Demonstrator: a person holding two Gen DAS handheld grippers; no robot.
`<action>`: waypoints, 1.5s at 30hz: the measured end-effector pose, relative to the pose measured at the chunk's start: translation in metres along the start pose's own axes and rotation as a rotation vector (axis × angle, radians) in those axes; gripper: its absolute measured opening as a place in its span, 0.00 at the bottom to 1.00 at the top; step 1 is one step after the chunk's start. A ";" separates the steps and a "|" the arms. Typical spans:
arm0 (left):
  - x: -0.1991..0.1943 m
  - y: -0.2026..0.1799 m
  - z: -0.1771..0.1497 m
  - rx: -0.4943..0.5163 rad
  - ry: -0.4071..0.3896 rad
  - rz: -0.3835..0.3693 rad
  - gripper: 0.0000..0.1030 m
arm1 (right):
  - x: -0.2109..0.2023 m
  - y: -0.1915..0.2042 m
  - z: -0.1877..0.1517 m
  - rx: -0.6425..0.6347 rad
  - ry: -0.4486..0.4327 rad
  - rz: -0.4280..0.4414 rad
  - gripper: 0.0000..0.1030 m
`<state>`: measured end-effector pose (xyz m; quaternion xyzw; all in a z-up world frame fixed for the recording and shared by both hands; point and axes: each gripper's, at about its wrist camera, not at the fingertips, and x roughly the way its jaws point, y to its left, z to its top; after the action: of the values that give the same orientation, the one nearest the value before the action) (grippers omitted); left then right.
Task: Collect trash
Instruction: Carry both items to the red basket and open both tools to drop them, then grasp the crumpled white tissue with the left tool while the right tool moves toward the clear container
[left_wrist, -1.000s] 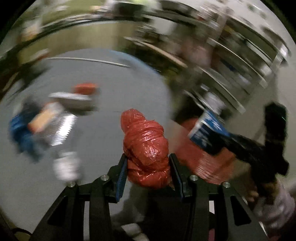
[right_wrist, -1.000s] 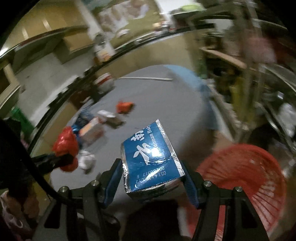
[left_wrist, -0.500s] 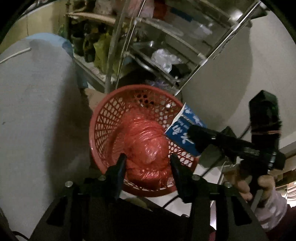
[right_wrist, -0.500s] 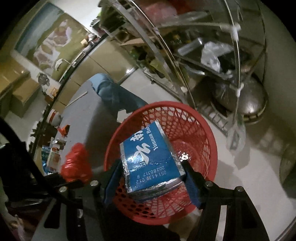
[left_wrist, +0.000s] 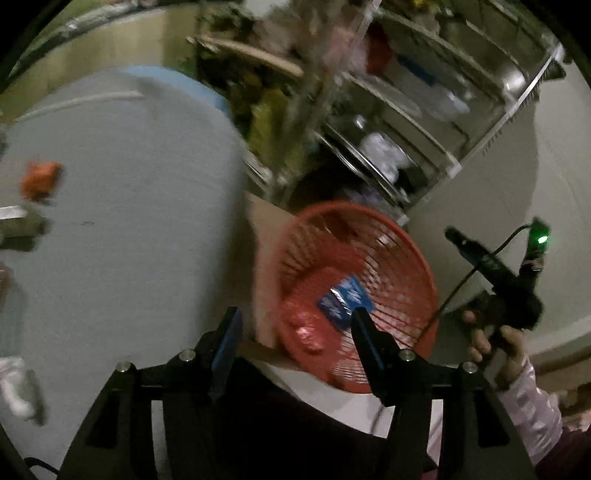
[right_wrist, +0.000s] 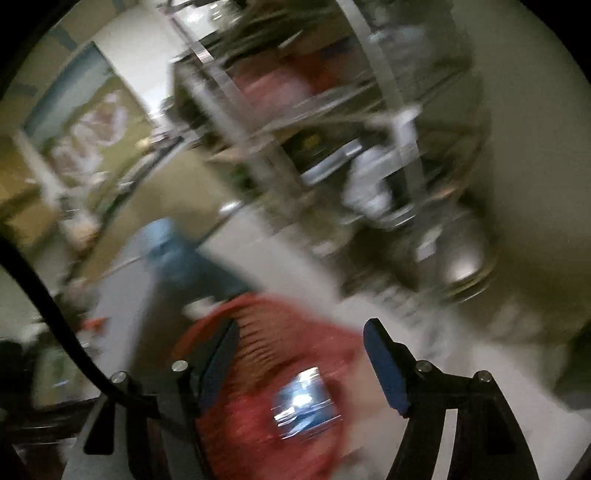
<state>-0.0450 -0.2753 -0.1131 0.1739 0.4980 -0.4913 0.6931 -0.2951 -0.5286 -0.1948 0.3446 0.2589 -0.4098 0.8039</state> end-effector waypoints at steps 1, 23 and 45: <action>-0.012 0.007 -0.004 -0.006 -0.031 0.034 0.60 | 0.005 -0.004 0.000 -0.002 -0.012 -0.065 0.71; -0.110 0.159 -0.105 -0.355 -0.163 0.373 0.60 | 0.044 0.037 -0.008 -0.040 0.014 -0.242 0.71; -0.073 0.212 -0.093 -0.596 -0.214 0.087 0.45 | -0.023 0.260 -0.029 -0.345 0.199 0.549 0.76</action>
<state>0.0862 -0.0735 -0.1445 -0.0683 0.5365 -0.3090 0.7823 -0.0939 -0.3847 -0.1080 0.2985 0.2990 -0.0924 0.9016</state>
